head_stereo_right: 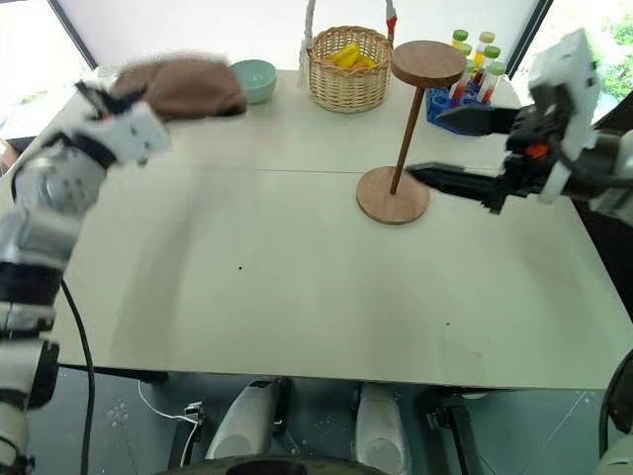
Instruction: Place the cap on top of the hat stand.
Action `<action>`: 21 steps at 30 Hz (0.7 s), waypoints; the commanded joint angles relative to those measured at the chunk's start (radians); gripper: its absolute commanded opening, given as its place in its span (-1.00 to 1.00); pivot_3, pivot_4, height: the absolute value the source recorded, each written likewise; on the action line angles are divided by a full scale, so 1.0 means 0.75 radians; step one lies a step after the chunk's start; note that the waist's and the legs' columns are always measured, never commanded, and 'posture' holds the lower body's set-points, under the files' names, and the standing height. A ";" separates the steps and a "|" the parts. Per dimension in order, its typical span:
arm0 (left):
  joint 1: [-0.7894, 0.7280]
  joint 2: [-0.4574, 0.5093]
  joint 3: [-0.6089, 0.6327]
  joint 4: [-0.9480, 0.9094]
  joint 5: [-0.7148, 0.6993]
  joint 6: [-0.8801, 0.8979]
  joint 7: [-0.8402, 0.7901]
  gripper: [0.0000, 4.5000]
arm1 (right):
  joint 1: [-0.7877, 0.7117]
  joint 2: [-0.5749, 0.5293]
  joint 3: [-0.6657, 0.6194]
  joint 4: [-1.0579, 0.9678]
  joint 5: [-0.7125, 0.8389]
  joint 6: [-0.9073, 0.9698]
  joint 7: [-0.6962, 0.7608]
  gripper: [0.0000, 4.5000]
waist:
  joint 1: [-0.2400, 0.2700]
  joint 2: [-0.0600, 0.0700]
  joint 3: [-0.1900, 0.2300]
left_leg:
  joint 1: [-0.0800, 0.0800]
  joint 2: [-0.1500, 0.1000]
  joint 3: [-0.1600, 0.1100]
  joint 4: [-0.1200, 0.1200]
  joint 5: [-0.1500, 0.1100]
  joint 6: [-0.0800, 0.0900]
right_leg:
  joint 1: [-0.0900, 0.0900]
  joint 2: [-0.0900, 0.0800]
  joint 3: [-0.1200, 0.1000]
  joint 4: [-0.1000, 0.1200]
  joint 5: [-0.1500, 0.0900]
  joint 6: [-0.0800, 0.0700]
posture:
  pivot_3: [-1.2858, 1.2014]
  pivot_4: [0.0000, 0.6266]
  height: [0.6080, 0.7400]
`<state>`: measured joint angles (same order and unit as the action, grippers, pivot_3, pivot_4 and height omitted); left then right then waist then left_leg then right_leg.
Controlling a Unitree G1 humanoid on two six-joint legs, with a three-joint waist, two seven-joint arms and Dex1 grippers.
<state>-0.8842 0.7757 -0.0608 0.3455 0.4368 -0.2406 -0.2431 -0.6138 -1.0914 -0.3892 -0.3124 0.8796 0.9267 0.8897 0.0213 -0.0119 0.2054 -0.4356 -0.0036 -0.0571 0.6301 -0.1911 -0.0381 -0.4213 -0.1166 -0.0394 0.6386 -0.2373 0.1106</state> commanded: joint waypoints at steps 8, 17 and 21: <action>-0.490 -0.364 -0.106 0.143 -0.159 -0.245 -0.074 -0.99 | -0.004 -0.138 -0.320 0.041 0.069 0.050 -0.044 1.00 | -0.012 0.000 0.000 | -0.008 -0.002 0.002 0.002 0.000 0.000 | 0.001 -0.001 0.000 -0.013 0.007 0.008 | 0.03 -0.52 1.00; -0.679 -0.648 -0.253 0.499 -0.058 -0.518 0.057 -0.99 | 0.018 -0.122 -0.457 -0.033 0.218 0.151 -0.172 1.00 | -0.012 0.000 0.000 | -0.008 -0.002 0.002 0.003 0.000 0.001 | 0.000 -0.001 0.001 -0.012 0.007 0.008 | 0.03 -0.52 1.00; -0.666 -0.672 -0.309 0.564 0.000 -0.595 0.076 -0.99 | 0.047 -0.122 -0.497 -0.057 0.265 0.172 -0.209 1.00 | -0.012 0.000 0.000 | -0.008 -0.002 0.002 0.002 0.000 0.001 | -0.001 -0.001 0.001 -0.011 0.007 0.008 | 0.03 -0.52 1.00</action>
<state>-1.3578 0.2699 -0.2934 0.7743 0.4201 -0.6542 -0.2121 -0.5751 -1.1697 -0.7141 -0.3339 1.0537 1.0570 0.7470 0.0125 -0.0118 0.2054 -0.4415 -0.0048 -0.0558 0.6318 -0.1909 -0.0376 -0.4222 -0.1172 -0.0390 0.6302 -0.2317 0.1162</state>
